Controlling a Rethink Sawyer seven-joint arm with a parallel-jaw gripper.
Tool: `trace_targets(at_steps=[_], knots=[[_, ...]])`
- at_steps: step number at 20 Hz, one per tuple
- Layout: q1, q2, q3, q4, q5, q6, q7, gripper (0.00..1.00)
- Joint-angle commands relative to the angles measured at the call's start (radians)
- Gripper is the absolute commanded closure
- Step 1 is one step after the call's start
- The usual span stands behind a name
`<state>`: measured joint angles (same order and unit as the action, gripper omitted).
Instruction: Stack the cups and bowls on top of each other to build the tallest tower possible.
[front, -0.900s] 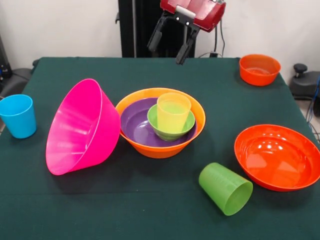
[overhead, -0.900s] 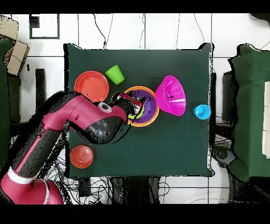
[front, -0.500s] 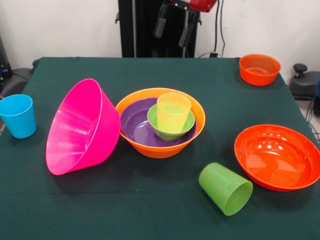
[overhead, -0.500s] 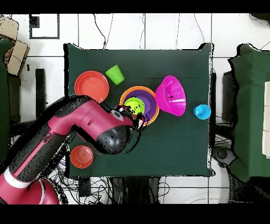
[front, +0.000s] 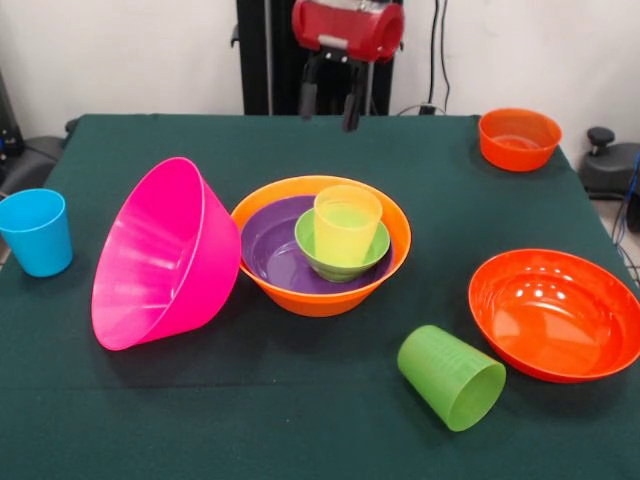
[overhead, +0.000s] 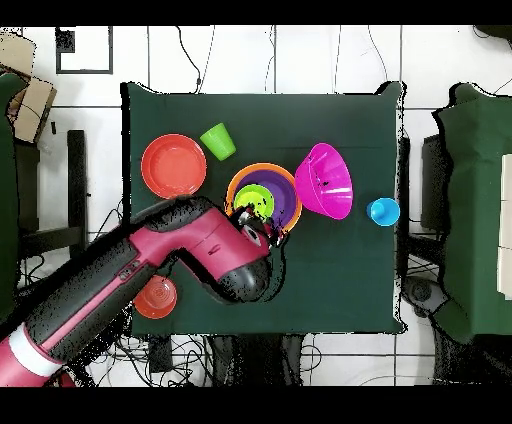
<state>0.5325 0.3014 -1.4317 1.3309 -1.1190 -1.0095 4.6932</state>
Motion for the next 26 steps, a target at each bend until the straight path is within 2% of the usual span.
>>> trace_targets(at_steps=[1, 9, 11, 14, 16, 22, 26], knots=[[-0.009, -0.145, 0.407, -0.144, -0.062, 0.243, 0.110, 0.00], [-0.016, -0.154, 0.392, -0.204, -0.060, 0.188, 0.095, 0.00], [-0.011, -0.135, 0.360, -0.184, -0.057, 0.155, 0.107, 0.00], [0.000, -0.064, 0.262, -0.150, -0.034, 0.090, 0.129, 0.00], [0.008, -0.070, 0.272, -0.143, -0.038, 0.093, 0.128, 0.00], [0.017, -0.056, 0.222, -0.163, -0.020, 0.028, 0.119, 0.00], [0.029, -0.049, 0.218, -0.163, -0.018, 0.026, 0.118, 0.00]])
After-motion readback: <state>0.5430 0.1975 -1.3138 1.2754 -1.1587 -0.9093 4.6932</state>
